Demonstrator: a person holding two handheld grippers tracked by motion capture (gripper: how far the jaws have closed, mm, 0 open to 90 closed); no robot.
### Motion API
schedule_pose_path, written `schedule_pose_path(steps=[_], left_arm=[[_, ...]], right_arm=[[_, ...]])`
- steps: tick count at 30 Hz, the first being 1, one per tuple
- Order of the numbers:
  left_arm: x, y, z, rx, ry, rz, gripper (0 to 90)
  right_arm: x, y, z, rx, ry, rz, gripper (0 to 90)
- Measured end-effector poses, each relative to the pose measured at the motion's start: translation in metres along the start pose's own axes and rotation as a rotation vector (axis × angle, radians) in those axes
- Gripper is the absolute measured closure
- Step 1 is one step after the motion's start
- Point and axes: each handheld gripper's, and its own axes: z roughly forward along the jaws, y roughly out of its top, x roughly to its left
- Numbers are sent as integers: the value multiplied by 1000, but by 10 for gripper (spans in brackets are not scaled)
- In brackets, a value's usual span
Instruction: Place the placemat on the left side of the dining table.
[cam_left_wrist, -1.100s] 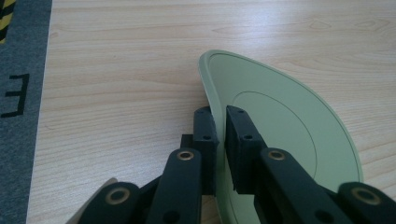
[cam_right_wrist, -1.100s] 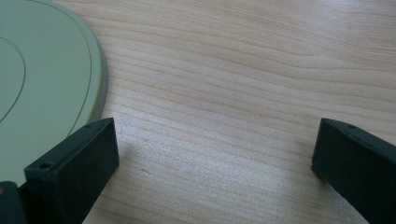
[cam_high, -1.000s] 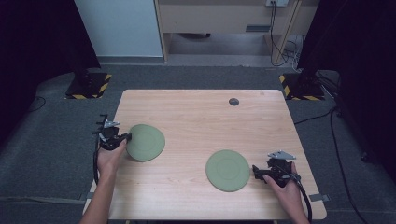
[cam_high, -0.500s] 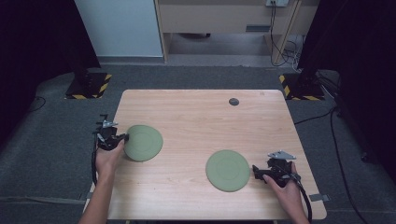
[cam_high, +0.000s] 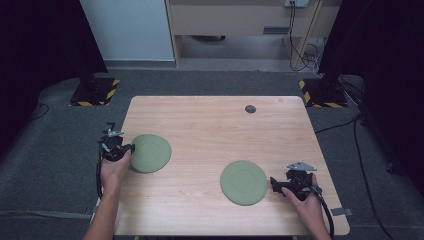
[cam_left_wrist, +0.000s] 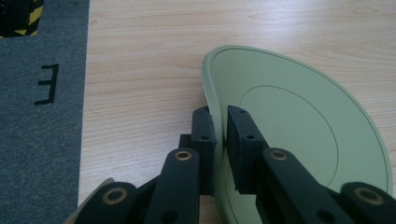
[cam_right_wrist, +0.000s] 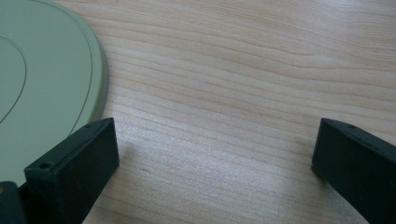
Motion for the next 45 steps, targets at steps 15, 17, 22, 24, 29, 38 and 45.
schedule_pose_path(steps=[15, 17, 22, 24, 29, 38, 45], left_arm=[[3, 0, 1, 18, 25, 7, 746], [3, 0, 1, 15, 36, 10, 718], [3, 2, -2, -2, 58, 24, 623], [2, 3, -2, -7, 65, 27, 587], [-3, 8, -1, -7, 70, 43, 480], [-16, 15, 7, 16, 21, 55, 175], [-23, 17, 9, 8, -17, 48, 64]], right_arm=[[0, 0, 0, 0, 0, 0, 9], [0, 0, 0, 0, 0, 0, 9], [0, 0, 0, 0, -1, 1, 9], [0, 0, 0, 0, -1, 1, 9], [0, 0, 0, 0, -1, 1, 9], [0, 0, 0, 0, -1, 1, 9], [0, 0, 0, 0, 0, 1, 9]])
